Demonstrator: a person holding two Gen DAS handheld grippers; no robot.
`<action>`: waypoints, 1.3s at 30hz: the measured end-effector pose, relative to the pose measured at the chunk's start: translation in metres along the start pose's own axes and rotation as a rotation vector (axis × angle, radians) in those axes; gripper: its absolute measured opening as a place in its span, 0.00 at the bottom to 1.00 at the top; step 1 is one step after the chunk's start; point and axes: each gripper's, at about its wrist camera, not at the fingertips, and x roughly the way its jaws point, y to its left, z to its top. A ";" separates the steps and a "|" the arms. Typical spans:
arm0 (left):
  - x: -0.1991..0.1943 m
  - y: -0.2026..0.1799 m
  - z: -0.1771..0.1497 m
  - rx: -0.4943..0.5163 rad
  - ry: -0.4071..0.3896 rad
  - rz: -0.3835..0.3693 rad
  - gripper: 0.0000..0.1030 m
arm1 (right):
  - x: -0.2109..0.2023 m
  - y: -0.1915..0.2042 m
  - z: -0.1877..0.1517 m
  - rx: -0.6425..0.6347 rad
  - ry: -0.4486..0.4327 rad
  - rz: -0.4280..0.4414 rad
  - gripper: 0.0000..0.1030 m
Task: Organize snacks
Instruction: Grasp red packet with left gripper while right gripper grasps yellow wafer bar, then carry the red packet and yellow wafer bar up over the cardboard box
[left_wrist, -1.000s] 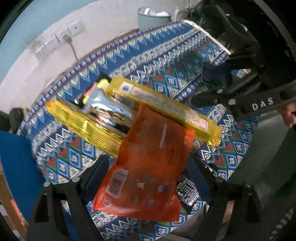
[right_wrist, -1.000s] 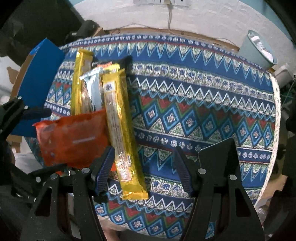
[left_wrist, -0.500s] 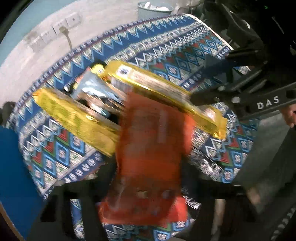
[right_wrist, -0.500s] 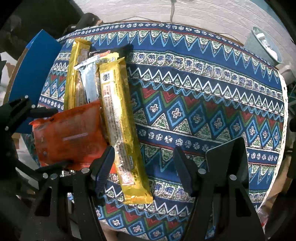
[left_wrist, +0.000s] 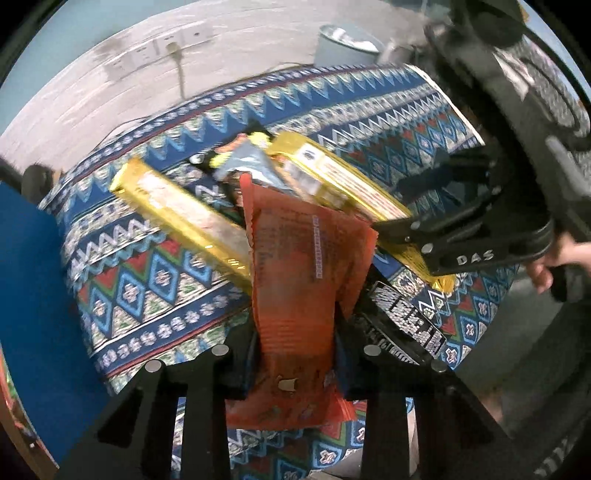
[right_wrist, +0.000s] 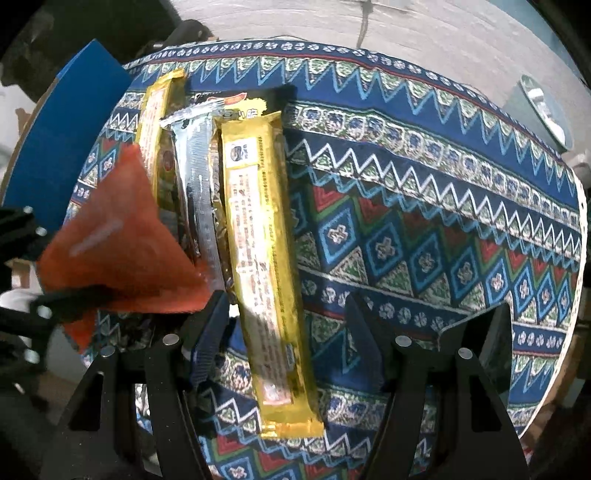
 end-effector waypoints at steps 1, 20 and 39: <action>-0.004 0.005 -0.001 -0.016 -0.008 -0.001 0.32 | 0.003 0.003 0.002 -0.004 -0.002 -0.007 0.64; -0.034 0.062 -0.013 -0.185 -0.089 0.025 0.32 | 0.051 0.042 0.026 -0.086 0.016 -0.127 0.30; -0.085 0.070 -0.026 -0.189 -0.183 0.147 0.32 | -0.040 0.045 0.020 -0.051 -0.056 -0.094 0.30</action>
